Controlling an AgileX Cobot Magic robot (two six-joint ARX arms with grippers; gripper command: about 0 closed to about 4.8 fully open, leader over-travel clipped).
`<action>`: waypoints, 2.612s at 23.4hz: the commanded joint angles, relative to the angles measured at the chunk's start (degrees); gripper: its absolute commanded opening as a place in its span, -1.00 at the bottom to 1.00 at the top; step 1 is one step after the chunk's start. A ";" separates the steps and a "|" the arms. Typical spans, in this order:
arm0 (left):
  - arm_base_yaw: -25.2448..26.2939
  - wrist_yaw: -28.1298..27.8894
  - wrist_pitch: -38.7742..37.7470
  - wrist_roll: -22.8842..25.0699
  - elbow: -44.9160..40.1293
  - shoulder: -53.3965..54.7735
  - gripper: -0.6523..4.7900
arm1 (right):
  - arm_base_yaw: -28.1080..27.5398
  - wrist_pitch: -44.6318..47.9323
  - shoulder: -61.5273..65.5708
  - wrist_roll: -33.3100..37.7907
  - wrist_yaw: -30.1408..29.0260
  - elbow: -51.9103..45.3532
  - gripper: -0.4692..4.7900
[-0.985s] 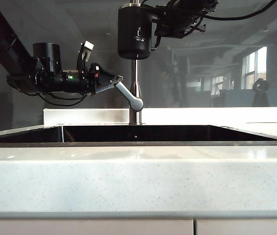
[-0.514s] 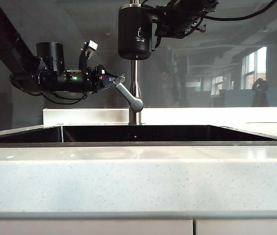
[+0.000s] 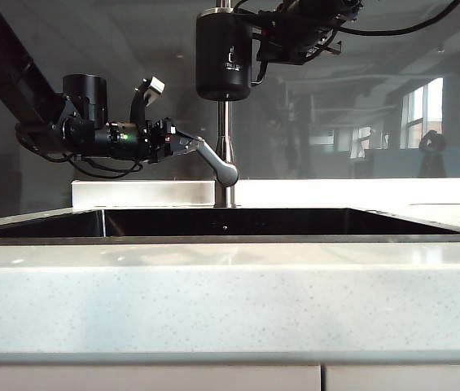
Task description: Pick up the mug next to the sink, go to the faucet to get some water, pour the water into the sink, and finally put the mug back to its place.
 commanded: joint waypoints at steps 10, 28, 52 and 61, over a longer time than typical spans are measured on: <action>0.11 -0.72 0.20 0.26 0.35 -0.31 0.00 | 0.11 2.73 -0.79 0.46 0.00 0.57 -0.83; 0.28 -12.68 0.20 5.33 0.61 -0.44 0.01 | 0.11 2.71 -0.79 -0.79 0.00 0.57 -0.83; 1.97 -1.11 -0.07 3.80 0.66 -0.55 0.01 | 1.33 -4.92 -4.46 -74.01 22.47 0.57 -0.83; 1.97 -1.16 0.00 3.78 0.66 -0.52 0.01 | 3.43 -5.60 -6.73 -88.61 23.78 0.55 -0.83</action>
